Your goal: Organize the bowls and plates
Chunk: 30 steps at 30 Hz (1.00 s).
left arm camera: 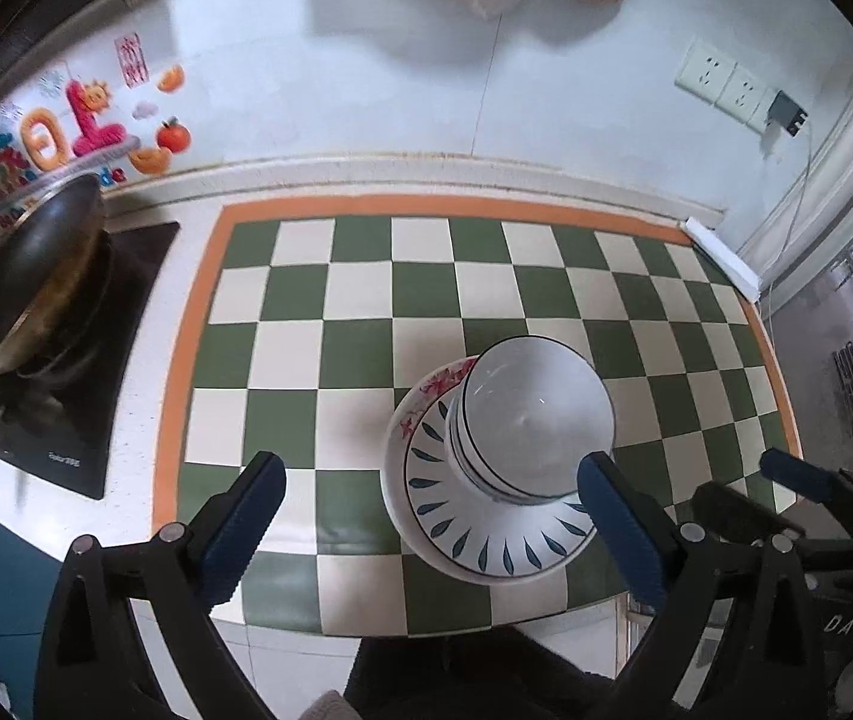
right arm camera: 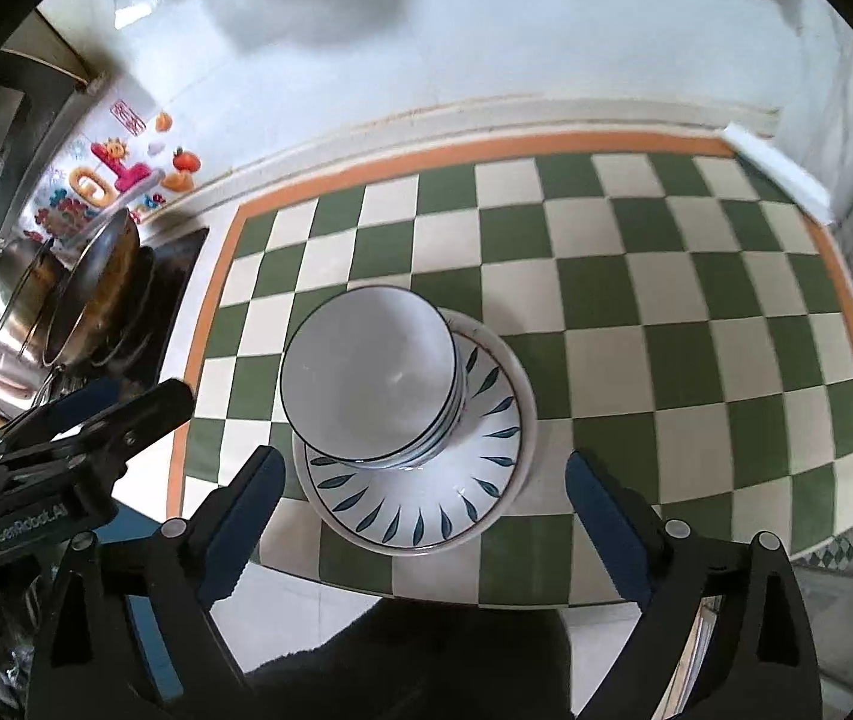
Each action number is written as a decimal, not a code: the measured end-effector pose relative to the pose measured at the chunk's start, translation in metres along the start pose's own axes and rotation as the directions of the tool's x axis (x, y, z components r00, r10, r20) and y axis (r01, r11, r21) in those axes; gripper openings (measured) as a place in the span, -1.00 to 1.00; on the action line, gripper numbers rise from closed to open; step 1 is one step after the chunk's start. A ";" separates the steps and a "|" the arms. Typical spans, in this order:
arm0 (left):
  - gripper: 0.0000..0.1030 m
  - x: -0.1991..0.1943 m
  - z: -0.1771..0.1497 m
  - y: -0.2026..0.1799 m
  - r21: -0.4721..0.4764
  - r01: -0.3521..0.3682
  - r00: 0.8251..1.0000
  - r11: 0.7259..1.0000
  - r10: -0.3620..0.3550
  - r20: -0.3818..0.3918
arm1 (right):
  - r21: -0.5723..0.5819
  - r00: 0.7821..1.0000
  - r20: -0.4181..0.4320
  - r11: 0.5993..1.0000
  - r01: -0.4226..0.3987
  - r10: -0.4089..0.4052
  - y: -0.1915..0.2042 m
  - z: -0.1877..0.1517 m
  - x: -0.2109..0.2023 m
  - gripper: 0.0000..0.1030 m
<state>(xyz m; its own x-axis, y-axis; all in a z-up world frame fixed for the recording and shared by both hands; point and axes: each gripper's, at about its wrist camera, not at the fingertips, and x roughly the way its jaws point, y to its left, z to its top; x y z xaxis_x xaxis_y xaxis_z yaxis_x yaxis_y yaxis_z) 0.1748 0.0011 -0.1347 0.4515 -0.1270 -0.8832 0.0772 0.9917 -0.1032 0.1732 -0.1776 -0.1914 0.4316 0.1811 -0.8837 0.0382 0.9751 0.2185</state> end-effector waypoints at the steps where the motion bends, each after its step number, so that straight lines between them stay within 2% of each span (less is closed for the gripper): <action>1: 0.94 -0.008 -0.004 -0.002 0.003 -0.006 1.000 1.000 0.006 0.016 | 0.000 1.000 0.019 1.000 0.004 -0.004 0.000 -0.003 -0.009 0.90; 7: 0.94 -0.055 -0.027 -0.017 0.007 -0.021 0.996 1.000 0.020 0.091 | -0.041 0.995 0.099 0.999 -0.004 0.008 0.007 -0.027 -0.062 0.92; 14: 1.00 -0.123 -0.072 -0.036 -0.023 -0.053 0.982 0.998 0.056 0.179 | -0.102 0.980 0.197 0.995 0.003 0.017 0.015 -0.071 -0.142 0.93; 20: 1.00 -0.164 -0.107 -0.038 -0.053 -0.033 0.976 0.998 0.043 0.213 | -0.134 0.967 0.256 0.991 0.019 0.016 0.022 -0.115 -0.200 0.96; 30: 1.00 -0.219 -0.149 -0.028 -0.030 -0.057 0.959 0.998 0.063 0.278 | -0.131 0.940 0.341 0.990 0.041 0.007 0.042 -0.167 -0.261 0.98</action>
<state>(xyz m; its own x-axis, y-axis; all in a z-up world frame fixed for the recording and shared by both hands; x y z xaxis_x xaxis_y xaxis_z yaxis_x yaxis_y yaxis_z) -0.0589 0.0043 -0.0071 0.6845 -0.0655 -0.7260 0.0250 0.9975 -0.0665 -0.0885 -0.1628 -0.0211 0.7135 0.1330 -0.6879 -0.0631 0.9900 0.1260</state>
